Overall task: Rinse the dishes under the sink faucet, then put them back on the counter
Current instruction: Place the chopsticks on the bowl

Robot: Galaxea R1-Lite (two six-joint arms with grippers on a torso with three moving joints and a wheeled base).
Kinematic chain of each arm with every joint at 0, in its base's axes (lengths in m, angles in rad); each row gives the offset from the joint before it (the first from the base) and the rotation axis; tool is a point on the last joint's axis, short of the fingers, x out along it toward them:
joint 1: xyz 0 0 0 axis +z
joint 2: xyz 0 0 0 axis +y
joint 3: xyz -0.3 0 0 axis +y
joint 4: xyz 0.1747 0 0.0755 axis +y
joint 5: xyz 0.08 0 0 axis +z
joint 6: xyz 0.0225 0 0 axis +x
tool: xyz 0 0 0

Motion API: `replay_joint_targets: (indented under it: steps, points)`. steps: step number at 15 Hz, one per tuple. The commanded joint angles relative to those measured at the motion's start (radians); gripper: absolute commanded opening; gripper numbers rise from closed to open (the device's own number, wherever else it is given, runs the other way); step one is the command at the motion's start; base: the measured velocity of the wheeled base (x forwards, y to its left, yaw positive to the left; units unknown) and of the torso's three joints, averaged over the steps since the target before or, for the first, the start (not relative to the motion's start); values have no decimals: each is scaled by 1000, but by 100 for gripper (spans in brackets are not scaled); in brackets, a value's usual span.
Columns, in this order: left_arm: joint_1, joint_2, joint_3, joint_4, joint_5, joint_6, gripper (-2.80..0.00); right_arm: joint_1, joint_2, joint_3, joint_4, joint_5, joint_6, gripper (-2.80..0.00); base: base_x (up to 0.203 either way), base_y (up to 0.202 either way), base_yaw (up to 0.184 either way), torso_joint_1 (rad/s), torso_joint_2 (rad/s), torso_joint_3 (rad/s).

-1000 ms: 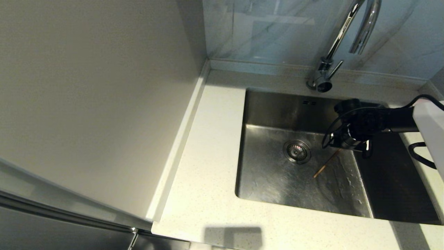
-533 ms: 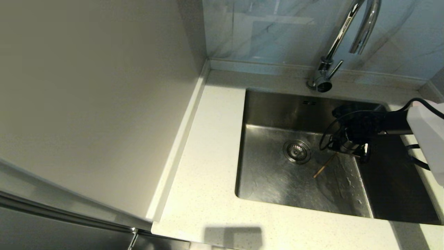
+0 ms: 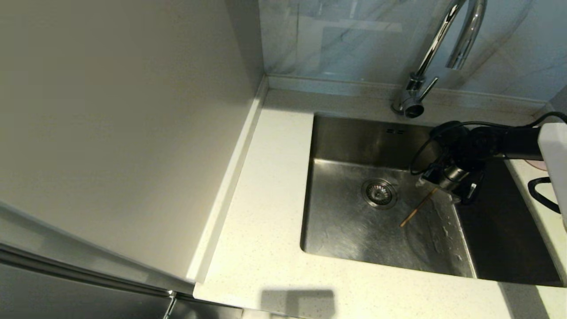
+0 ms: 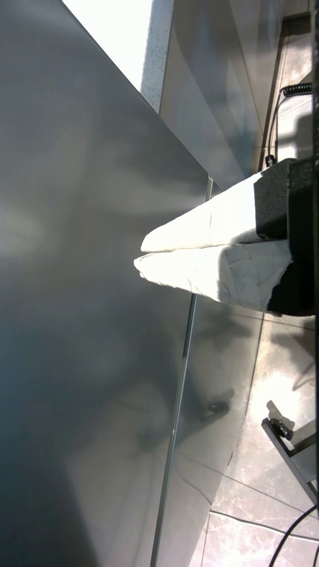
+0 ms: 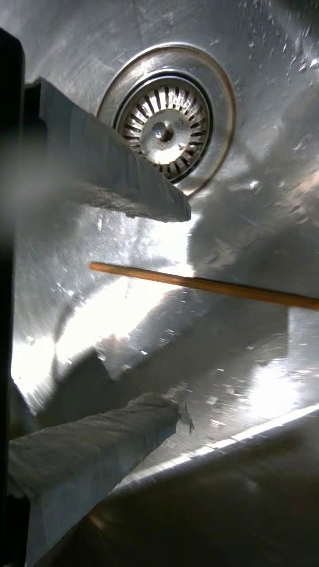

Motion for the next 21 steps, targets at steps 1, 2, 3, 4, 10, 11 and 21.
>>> replay_joint_targets:
  steps: [1,2,3,4,10,11,21]
  points:
    - [0,-3,0,-1,0,-1,-280,-1,48,-15,7,-1,10,0,0,0,0,0,0,0]
    - [0,-3,0,-1,0,-1,-280,-2,67,-15,6,-1,11,0,0,0,0,0,0,0]
    - [0,-3,0,-1,0,-1,-280,-5,83,-15,4,-1,9,0,0,0,0,0,0,0]
    - [0,-3,0,-1,0,-1,-280,-9,96,-15,-6,0,6,0,0,0,0,0,0,0]
    - [0,-3,0,-1,0,-1,-280,-36,170,-16,-209,2,-131,0,0,0,0,0,0,0]
    - [0,-3,0,-1,0,-1,-280,-39,179,-16,-211,2,-133,0,0,0,0,0,0,0]
    - [0,-3,0,-1,0,-1,-280,-37,203,-19,-211,0,-179,-280,0,0,0,0,0,0]
